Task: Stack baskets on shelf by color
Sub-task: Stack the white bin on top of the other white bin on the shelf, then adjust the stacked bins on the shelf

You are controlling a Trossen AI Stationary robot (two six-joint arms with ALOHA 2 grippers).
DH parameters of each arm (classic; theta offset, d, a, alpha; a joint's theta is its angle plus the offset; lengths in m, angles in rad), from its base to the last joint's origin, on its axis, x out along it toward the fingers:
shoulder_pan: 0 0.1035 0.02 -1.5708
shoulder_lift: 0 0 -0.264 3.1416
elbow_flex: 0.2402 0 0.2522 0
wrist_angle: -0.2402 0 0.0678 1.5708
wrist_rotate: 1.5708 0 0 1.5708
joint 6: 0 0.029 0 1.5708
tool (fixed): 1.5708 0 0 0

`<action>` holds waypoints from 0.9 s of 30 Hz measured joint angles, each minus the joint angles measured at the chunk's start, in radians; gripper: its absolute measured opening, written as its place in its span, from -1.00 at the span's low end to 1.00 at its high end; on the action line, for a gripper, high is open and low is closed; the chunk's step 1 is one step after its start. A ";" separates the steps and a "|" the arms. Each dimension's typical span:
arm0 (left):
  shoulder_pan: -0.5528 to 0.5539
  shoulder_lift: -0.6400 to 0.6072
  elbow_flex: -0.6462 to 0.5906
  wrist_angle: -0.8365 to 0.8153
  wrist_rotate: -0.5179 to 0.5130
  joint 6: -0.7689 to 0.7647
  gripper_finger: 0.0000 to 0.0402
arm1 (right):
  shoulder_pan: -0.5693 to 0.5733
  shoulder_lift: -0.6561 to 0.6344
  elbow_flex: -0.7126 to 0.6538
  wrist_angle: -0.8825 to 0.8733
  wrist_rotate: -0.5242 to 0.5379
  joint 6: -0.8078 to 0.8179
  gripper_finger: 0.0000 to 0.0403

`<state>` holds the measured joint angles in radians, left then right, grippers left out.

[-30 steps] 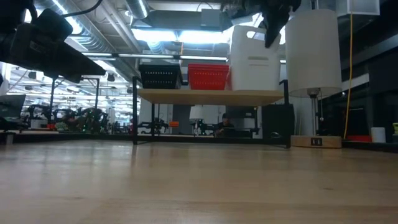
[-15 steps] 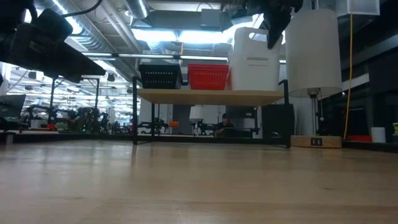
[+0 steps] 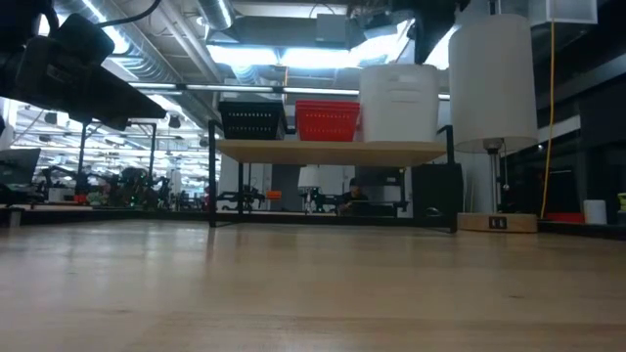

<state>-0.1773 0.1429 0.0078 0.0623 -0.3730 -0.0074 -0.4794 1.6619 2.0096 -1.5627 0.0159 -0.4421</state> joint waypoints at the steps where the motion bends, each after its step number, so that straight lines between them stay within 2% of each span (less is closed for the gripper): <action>1: 0.000 0.000 0.000 0.000 0.000 0.000 -0.63 | 0.003 0.000 0.019 -0.001 -0.003 0.012 -0.54; 9: 0.000 0.000 0.000 0.000 0.000 0.000 -0.63 | 0.042 -0.001 0.170 -0.007 -0.054 0.134 -0.54; 13: 0.000 0.000 0.000 0.000 0.000 0.000 -0.63 | 0.065 -0.011 0.200 -0.007 -0.061 0.178 -0.54; 16: 0.000 0.000 0.000 0.000 0.000 0.000 -0.63 | 0.078 -0.016 0.193 -0.005 -0.120 0.179 -0.54; 19: 0.000 0.000 0.000 0.000 0.000 0.000 -0.63 | 0.099 -0.015 0.147 0.036 -0.226 0.180 -0.54; 21: 0.000 0.000 0.000 0.000 0.000 0.000 -0.63 | 0.125 -0.016 0.085 0.120 -0.254 0.206 -0.54; 24: 0.000 0.000 0.000 0.000 0.000 0.000 -0.63 | 0.179 -0.015 -0.047 0.304 -0.227 0.231 -0.54; 27: 0.000 0.000 0.000 0.000 0.000 0.000 -0.63 | 0.245 -0.015 -0.226 0.602 -0.146 0.233 -0.54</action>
<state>-0.1776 0.1425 0.0080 0.0620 -0.3733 -0.0071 -0.2339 1.6472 1.7836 -0.9606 -0.1306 -0.2092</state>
